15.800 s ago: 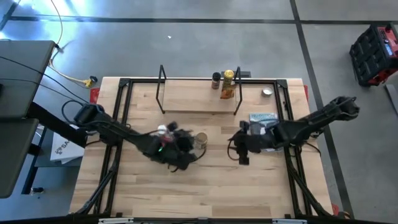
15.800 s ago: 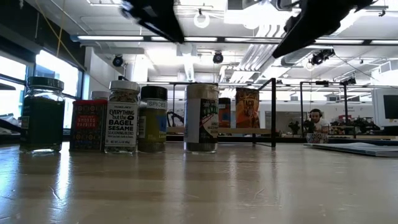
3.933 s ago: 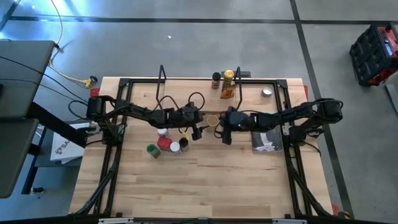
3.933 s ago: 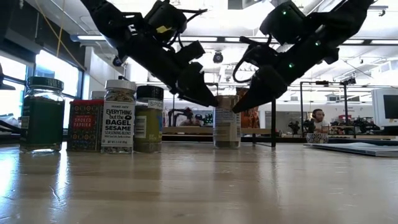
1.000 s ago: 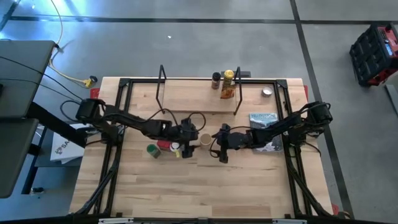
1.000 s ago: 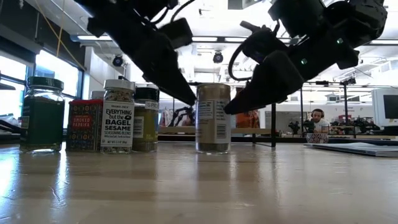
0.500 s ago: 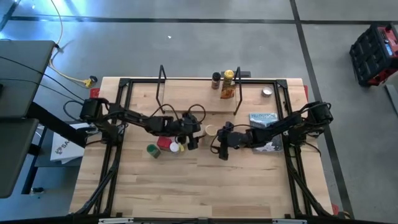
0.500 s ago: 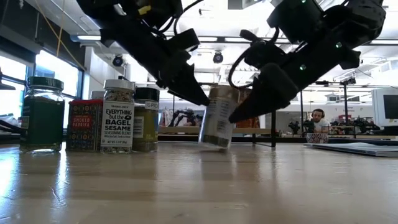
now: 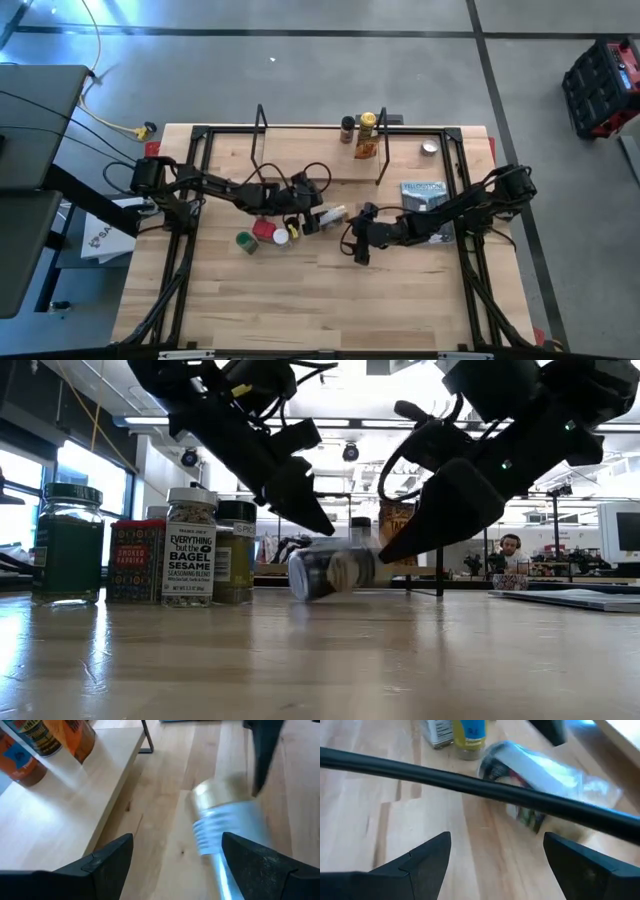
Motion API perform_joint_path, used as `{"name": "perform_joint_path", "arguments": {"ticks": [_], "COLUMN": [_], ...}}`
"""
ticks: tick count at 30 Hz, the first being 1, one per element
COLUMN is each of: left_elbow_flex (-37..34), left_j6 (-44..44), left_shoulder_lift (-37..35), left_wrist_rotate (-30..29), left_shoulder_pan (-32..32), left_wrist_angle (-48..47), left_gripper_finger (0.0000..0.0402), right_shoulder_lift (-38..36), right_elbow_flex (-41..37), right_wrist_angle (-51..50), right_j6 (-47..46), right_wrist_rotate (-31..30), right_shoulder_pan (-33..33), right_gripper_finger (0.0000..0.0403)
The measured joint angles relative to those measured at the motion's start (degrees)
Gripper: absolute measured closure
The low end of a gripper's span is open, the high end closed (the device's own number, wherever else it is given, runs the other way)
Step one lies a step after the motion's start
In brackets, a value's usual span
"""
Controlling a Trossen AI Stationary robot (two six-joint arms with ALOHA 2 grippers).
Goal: Shelf spices
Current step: Put the gold seasoning bottle on the shelf
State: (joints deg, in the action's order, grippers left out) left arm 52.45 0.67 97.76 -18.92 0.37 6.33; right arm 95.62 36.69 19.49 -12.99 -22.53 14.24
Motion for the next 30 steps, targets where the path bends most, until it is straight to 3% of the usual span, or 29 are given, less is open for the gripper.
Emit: {"name": "perform_joint_path", "arguments": {"ticks": [9, 13, 16, 22, 30], "left_elbow_flex": [0.0, 0.0, 0.0, 0.0, 0.0], "left_j6": [0.0, -1.5, -5.2, -10.2, -9.0], "left_shoulder_lift": [0.0, 0.0, 0.0, 0.0, 0.0], "left_wrist_rotate": [1.1, 1.4, 5.1, 15.7, 20.0], "left_shoulder_pan": [-0.8, -0.8, 0.7, 3.9, 3.9], "left_wrist_angle": [-0.1, -1.3, -4.1, -7.9, -7.7], "left_gripper_finger": [0.0101, 0.0101, 0.0101, 0.0101, 0.0101], "right_shoulder_lift": [-2.4, -6.7, -9.1, -9.0, -8.9], "right_elbow_flex": [0.0, 0.0, 0.0, 0.0, 0.0], "right_wrist_angle": [-0.8, -7.5, -10.5, -7.3, -7.6], "right_j6": [1.5, 0.1, -0.1, 0.0, -1.5], "right_wrist_rotate": [-2.3, -3.3, 0.2, 8.1, 12.2], "right_shoulder_pan": [0.1, -1.4, -5.5, -11.1, -11.7], "right_gripper_finger": [0.0091, 0.0091, 0.0091, 0.0091, 0.0091]}}
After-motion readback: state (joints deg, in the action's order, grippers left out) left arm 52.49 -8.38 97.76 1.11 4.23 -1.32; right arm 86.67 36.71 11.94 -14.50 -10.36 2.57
